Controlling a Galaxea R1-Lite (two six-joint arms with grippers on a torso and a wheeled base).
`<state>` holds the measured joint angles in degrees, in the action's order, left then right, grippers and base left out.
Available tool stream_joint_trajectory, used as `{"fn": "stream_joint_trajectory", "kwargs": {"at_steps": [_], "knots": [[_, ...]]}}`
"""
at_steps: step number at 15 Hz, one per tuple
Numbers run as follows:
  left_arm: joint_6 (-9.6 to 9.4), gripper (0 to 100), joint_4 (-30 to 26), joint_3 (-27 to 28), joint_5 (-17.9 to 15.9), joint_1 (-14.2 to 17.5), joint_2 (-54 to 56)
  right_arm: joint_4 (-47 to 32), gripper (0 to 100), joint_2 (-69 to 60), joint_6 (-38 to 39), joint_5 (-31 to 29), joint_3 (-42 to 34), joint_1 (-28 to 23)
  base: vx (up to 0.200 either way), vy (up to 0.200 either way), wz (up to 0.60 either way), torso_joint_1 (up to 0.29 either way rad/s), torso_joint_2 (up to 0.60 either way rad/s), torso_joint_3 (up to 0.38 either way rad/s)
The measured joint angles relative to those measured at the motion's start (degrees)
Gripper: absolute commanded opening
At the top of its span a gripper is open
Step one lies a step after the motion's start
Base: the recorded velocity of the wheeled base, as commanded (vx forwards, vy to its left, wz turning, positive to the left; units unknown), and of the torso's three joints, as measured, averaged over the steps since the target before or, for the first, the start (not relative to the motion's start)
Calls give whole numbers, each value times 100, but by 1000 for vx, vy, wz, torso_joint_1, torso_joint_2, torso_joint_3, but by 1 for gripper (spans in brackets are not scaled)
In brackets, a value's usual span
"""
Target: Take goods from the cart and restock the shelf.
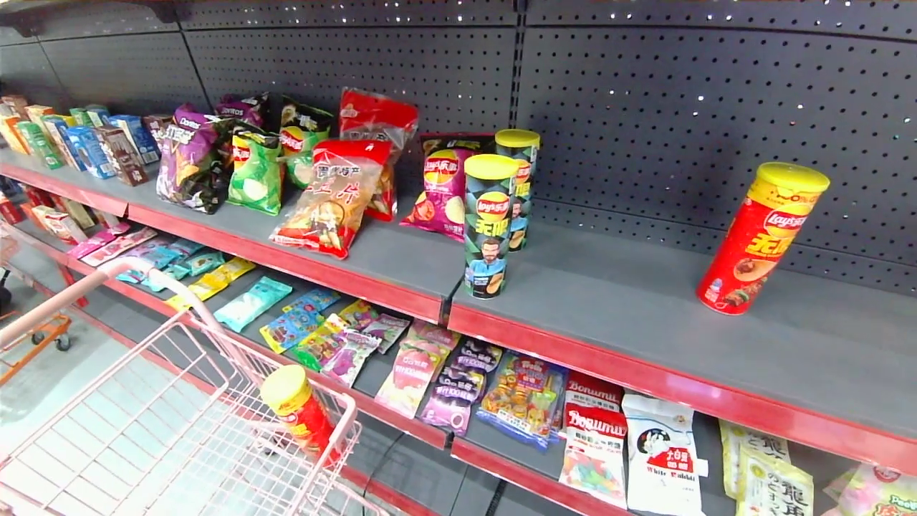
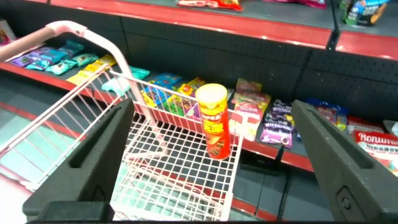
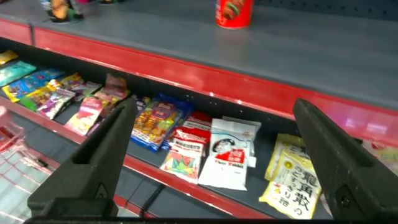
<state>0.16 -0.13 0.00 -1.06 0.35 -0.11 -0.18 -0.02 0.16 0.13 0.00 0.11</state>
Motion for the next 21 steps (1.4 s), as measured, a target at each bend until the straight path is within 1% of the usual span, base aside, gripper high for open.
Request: {"fn": "stream_joint_trajectory", "kwargs": {"at_steps": [9,15,18,19,20,21], "knots": [[0,100,-2,5,0,-5,0,2,100,0,2,0,0,-4,0,0,0,-150,374,223],[-2,100,-7,2,-2,-2,-5,-2,100,0,2,0,0,-4,0,0,0,-192,508,316],[6,100,11,29,35,5,-20,0,100,0,2,2,0,-4,0,0,0,-63,170,108],[11,100,43,115,22,5,-41,0,100,0,2,-2,0,-6,0,0,0,-17,51,36],[73,100,43,291,20,0,-132,0,100,0,2,-4,0,-4,0,0,0,0,0,0],[202,100,67,628,17,-22,-327,2,100,0,2,-4,0,-4,0,0,0,0,0,0]]}}
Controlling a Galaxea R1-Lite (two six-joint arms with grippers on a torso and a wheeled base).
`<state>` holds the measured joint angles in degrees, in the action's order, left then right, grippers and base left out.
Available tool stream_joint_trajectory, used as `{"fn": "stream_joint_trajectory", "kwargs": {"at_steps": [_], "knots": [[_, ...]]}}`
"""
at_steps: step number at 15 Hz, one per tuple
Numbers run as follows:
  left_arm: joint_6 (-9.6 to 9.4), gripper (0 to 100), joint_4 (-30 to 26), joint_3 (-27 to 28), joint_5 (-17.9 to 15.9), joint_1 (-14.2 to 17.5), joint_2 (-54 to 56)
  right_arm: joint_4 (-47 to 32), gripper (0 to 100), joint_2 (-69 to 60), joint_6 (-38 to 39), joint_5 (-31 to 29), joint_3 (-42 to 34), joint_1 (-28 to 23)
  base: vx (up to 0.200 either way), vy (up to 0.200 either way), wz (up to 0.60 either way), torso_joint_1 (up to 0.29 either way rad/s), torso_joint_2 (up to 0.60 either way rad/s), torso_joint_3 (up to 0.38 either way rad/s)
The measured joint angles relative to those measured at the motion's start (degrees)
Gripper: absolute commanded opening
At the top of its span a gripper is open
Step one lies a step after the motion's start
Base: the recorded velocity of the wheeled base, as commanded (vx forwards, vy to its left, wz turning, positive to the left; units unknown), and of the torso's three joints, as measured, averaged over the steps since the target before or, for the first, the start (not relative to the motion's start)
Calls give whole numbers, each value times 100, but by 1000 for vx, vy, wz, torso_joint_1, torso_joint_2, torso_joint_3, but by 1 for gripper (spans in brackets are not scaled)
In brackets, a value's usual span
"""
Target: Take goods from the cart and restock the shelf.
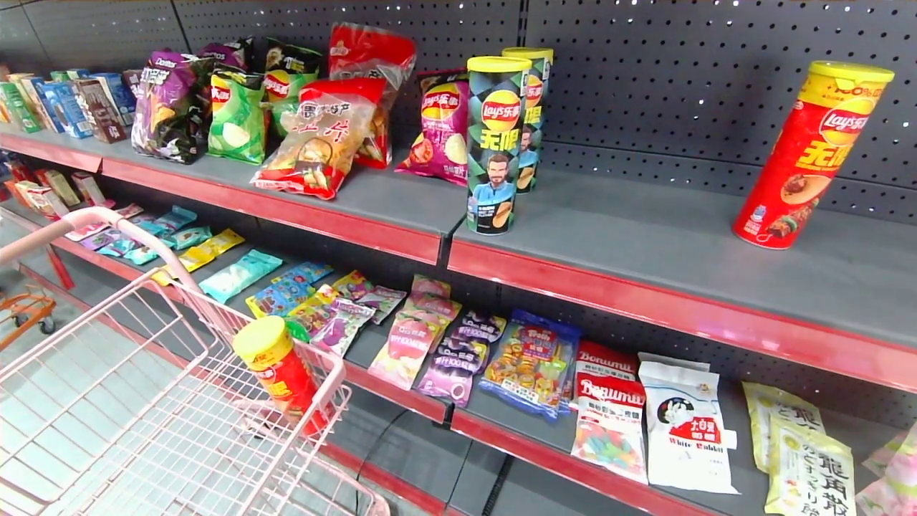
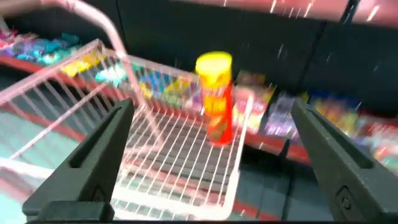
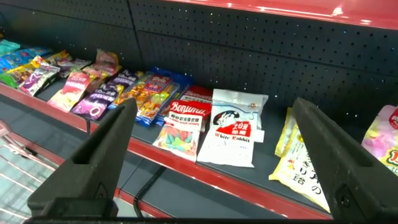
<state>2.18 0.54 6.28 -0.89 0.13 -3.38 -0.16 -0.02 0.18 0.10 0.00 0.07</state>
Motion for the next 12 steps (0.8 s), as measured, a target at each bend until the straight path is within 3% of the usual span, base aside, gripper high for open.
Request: {"fn": "stream_joint_trajectory", "kwargs": {"at_steps": [4,6,8,10,12], "knots": [[433,100,224,1508,-15,-57,-2181,0,100,0,-9,-5,0,0,0,0,0,0,0,0],[562,100,917,1770,-59,-65,-3619,-2,100,0,-9,-2,0,0,0,0,0,0,0,0],[624,100,2133,1679,-176,-68,-5066,-2,100,0,-9,-2,0,0,0,0,0,0,0,0],[507,100,3310,1268,-351,-68,-6285,-2,100,0,-16,-2,0,0,0,0,0,0,0,0],[416,100,4150,824,-513,-73,-7275,0,100,0,-13,0,0,0,0,0,0,0,0,0]]}}
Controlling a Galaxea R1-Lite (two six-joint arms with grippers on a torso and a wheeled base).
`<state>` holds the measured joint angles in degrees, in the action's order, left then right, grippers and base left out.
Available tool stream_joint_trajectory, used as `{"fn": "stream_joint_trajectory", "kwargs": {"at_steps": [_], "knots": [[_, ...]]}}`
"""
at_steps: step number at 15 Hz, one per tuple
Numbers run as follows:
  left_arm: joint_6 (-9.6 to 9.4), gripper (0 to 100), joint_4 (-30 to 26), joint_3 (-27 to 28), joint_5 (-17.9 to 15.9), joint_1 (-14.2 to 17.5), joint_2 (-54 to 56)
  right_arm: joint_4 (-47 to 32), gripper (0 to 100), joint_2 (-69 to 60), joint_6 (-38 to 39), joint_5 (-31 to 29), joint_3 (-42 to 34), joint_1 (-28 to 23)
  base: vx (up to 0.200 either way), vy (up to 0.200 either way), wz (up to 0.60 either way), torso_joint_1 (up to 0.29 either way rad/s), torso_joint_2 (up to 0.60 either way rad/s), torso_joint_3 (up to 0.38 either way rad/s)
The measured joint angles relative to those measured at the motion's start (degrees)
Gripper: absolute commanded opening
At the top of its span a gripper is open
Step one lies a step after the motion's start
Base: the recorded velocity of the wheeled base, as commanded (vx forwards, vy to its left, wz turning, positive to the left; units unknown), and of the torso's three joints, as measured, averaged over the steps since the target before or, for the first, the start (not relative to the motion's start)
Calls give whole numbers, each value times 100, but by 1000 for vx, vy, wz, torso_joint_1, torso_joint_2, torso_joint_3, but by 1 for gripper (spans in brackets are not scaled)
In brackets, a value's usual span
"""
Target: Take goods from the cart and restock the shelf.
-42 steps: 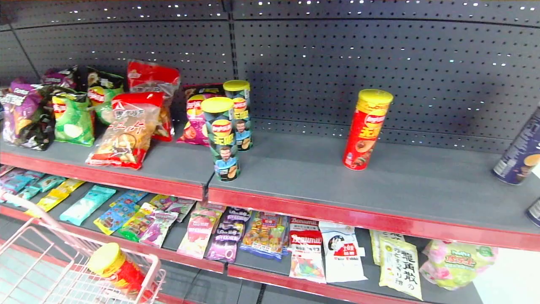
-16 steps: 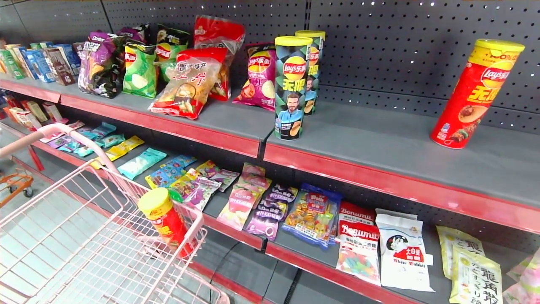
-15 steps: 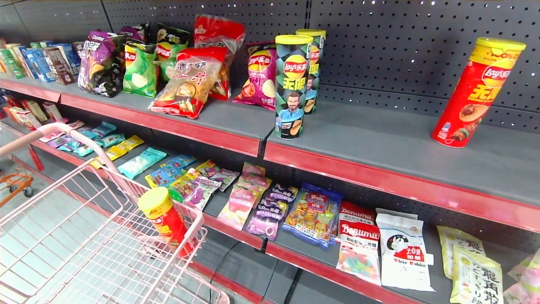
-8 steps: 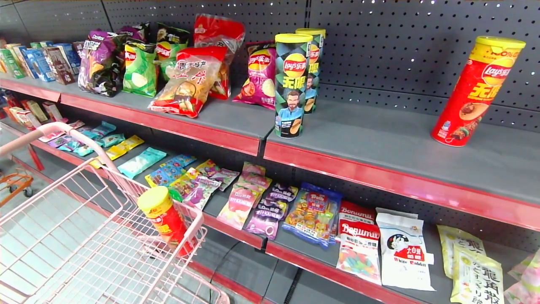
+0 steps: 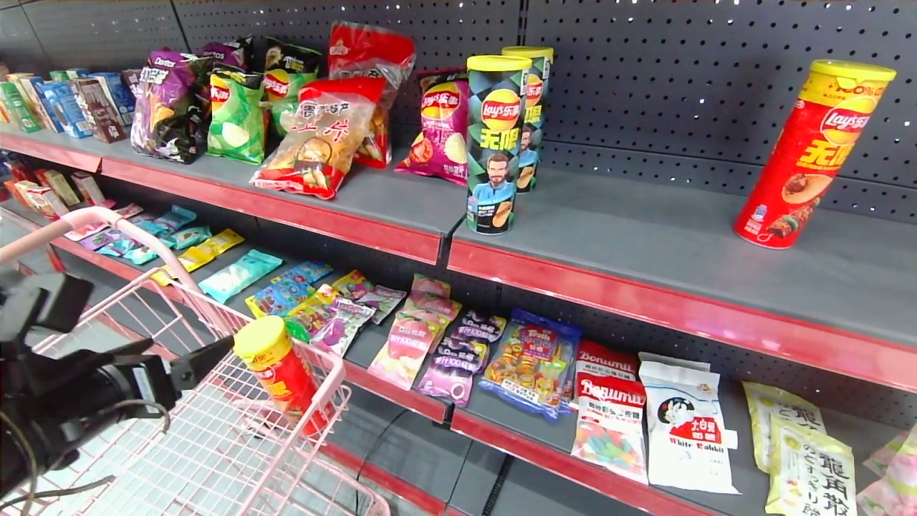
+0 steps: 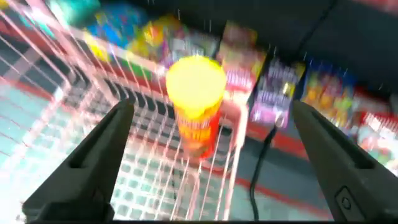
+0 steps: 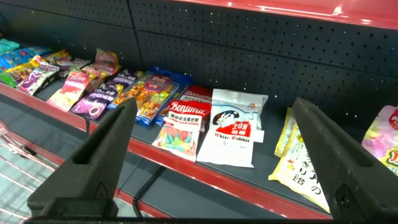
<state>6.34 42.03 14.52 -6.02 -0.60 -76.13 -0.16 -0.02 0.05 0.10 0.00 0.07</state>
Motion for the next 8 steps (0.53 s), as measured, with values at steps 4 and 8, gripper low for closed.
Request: {"fn": "stream_joint_trajectory", "kwargs": {"at_steps": [4,8], "knots": [[-57,100,1173,-483,-87,24,-1268,-2,100,0,5,1,0,0,0,0,0,0,0,0],[-148,100,2795,-597,-390,57,-2569,-2,100,0,5,1,0,0,0,0,0,0,0,0]]}}
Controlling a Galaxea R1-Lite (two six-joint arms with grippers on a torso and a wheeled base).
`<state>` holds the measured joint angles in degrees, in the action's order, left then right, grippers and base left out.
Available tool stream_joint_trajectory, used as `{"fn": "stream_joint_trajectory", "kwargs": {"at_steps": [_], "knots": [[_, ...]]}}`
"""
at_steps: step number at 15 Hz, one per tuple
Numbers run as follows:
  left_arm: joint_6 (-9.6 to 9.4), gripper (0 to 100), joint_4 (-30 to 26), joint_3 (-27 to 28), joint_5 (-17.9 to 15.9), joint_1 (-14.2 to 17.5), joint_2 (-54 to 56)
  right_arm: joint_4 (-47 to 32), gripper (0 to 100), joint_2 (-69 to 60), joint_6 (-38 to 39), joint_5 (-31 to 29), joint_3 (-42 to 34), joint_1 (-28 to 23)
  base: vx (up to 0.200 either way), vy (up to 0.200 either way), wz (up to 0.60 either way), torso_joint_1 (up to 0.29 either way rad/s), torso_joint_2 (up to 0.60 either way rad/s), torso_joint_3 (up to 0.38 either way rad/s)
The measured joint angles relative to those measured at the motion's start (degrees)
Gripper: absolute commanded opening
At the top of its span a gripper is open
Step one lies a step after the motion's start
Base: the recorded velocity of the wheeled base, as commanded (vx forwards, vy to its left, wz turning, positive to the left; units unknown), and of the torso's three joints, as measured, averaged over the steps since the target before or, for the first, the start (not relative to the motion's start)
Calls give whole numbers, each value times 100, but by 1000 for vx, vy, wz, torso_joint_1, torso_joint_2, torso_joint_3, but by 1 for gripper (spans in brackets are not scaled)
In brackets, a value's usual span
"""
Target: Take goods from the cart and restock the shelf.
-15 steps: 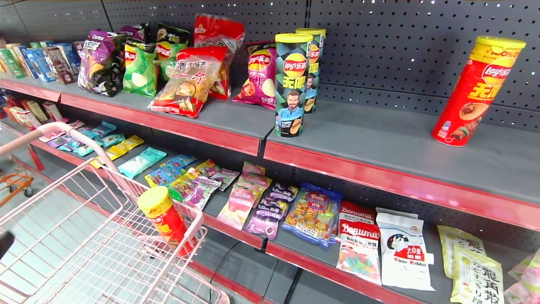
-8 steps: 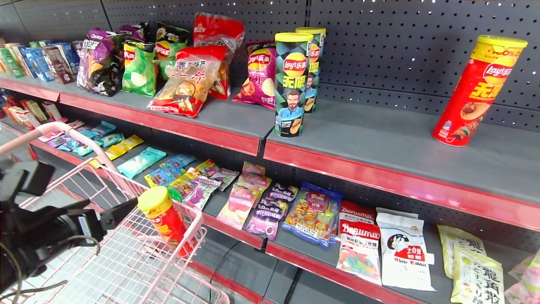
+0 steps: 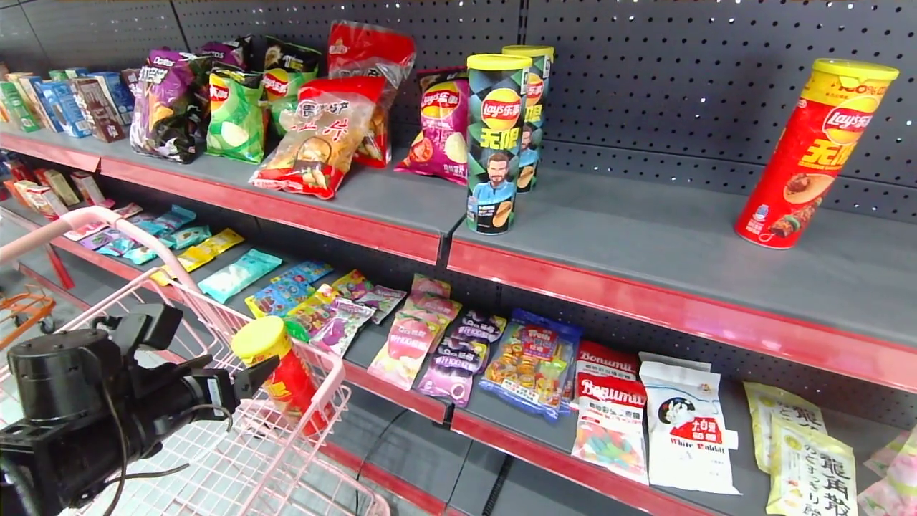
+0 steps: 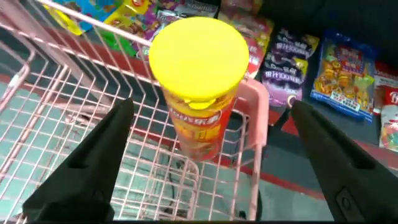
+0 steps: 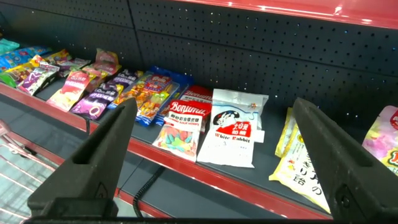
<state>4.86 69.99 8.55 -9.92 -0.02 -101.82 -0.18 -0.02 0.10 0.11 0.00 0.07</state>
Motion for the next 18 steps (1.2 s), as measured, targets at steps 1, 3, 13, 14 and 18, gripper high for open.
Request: {"fn": "stream_joint_trajectory", "kwargs": {"at_steps": [1,3,13,14,18], "knots": [[-107,100,123,-11,-160,71,-284,0,100,0,-2,5,0,0,0,0,0,0,0,0],[-315,100,332,10,-382,234,-656,0,100,0,-7,2,0,0,0,0,0,0,0,0],[-601,100,1932,319,-923,307,-2316,2,100,0,-26,11,2,0,0,0,0,0,0,0],[-601,100,1985,368,-920,274,-2400,0,100,0,-26,13,2,0,0,0,0,0,0,0],[-686,0,2000,536,-920,256,-2616,0,100,0,-26,13,2,0,0,0,0,0,0,0]]}}
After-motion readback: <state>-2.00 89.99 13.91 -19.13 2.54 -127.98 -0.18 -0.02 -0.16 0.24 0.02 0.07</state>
